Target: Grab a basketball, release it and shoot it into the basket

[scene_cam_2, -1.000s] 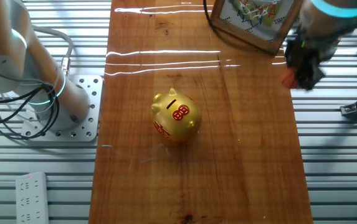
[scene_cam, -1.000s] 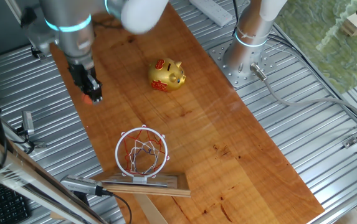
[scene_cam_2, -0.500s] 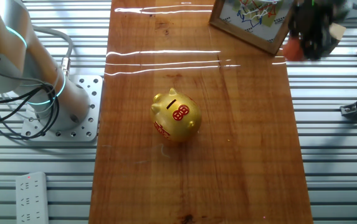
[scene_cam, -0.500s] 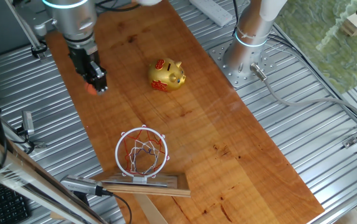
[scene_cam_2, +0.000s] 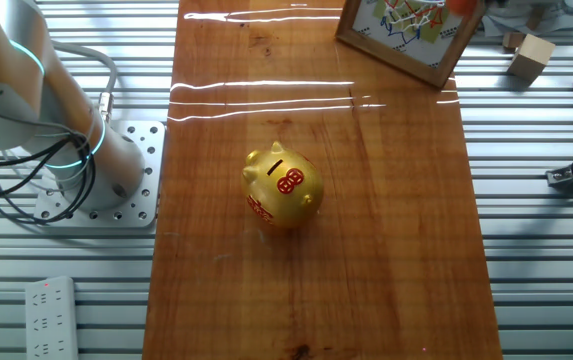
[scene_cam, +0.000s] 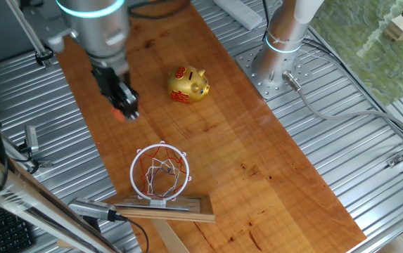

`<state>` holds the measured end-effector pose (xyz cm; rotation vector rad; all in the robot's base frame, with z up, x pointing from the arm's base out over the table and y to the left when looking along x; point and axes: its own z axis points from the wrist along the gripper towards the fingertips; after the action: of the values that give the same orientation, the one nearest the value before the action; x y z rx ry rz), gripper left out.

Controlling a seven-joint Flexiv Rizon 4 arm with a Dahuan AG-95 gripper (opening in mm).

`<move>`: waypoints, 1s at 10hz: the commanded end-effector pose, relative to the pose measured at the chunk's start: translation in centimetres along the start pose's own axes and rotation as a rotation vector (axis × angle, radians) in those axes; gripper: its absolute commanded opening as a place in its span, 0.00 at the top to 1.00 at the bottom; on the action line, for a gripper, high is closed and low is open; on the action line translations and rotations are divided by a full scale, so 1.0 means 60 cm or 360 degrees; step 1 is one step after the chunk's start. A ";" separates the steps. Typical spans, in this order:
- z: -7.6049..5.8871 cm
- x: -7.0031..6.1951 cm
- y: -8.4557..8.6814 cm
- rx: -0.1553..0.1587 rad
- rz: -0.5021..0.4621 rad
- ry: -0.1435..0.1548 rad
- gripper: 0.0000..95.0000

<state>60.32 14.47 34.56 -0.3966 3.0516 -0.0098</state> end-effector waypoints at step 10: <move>0.116 0.005 0.234 0.0052 0.0122 -0.0058 1.00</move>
<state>56.66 27.78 27.27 -0.2749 3.0151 -0.0418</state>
